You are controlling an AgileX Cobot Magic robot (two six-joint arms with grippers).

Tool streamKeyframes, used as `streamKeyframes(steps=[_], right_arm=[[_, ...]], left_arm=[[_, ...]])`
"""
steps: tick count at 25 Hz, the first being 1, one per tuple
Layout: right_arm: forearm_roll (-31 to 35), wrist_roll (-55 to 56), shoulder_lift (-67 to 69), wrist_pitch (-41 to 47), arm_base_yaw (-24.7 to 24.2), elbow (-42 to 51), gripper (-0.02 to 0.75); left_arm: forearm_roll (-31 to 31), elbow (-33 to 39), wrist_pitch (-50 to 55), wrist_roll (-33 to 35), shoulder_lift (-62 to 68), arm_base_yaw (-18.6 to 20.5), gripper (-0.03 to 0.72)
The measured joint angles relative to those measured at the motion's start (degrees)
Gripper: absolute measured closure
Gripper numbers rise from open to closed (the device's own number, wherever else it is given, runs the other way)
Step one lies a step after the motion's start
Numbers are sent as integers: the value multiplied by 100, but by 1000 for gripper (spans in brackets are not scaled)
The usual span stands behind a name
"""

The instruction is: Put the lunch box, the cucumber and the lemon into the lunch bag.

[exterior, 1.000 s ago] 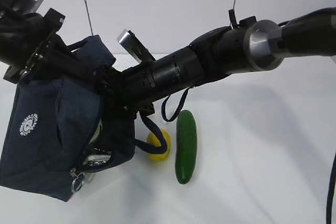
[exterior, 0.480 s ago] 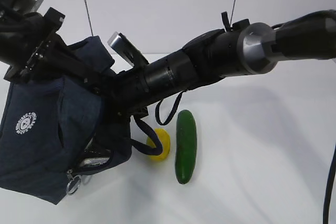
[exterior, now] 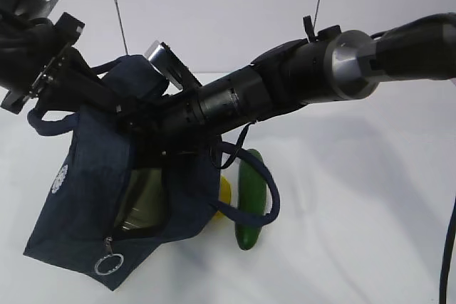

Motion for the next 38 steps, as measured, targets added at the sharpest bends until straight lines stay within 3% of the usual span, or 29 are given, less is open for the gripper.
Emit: streamKeyframes(steps=[5, 10, 15, 23, 31, 38], right_arm=[[-173, -38, 0, 534, -134, -12, 289], [-300, 42, 0, 1047, -267, -50, 287], [-281, 74, -24, 1247, -339, -72, 286], [-438, 90, -437, 1198, -352, -72, 285], [-1408, 660, -1043, 426, -388, -72, 285], [-3053, 2002, -1513, -232, -544, -72, 284]], left_arm=[[132, 0, 26, 4, 0, 0, 691], [242, 0, 26, 4, 0, 239, 691], [492, 0, -28, 4, 0, 460, 691], [926, 0, -148, -7, 0, 502, 691], [1141, 0, -164, -7, 0, 743, 691], [1174, 0, -173, -7, 0, 764, 691]])
